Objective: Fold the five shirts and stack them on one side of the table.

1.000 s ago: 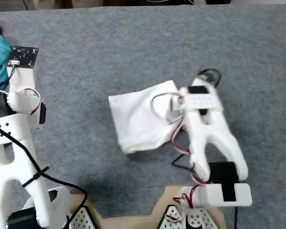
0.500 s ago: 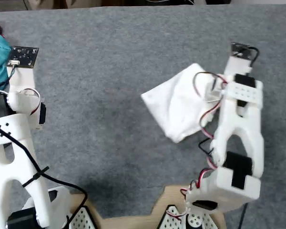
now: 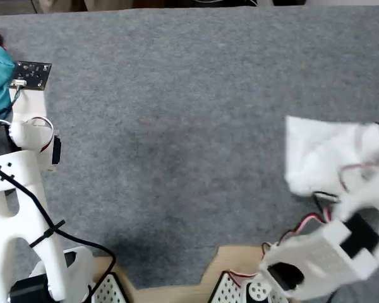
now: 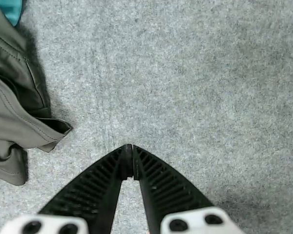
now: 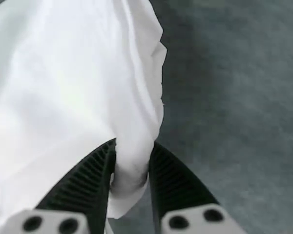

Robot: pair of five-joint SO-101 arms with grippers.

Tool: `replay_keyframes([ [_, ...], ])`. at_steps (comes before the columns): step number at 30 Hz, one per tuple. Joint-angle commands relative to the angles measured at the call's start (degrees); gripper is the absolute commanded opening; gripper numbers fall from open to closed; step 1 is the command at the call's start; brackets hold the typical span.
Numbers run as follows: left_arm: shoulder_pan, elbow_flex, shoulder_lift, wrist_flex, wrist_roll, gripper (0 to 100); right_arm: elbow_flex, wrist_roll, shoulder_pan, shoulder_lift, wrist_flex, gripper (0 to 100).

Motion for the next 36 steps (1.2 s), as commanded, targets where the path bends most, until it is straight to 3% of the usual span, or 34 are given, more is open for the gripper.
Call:
replay_keyframes([
  [1,-0.18,-0.70,-1.63,-0.44,-0.44,2,-3.30,5.10,12.09,-0.13,0.35,0.5],
  [6,-0.09,-4.40,-1.63,3.43,-0.44,2,-3.12,10.55,24.66,-0.04,-2.81,0.6],
  [10,-0.09,-7.47,-1.63,3.96,-0.44,2,-2.86,13.63,30.81,0.04,-5.01,0.6],
  [20,-0.09,-9.93,-1.63,6.33,-0.44,2,-3.03,15.12,37.41,1.27,-5.27,0.9],
  [25,-0.09,-9.93,-1.63,6.51,-0.44,2,-2.77,20.22,38.64,3.38,-4.75,1.9],
  [33,-0.26,-9.93,-1.63,7.56,-0.44,2,-3.21,22.24,39.69,-1.80,3.69,30.5],
  [36,-0.53,-9.93,-1.54,7.56,-0.18,2,-3.21,21.98,39.34,-6.99,7.12,31.8],
])
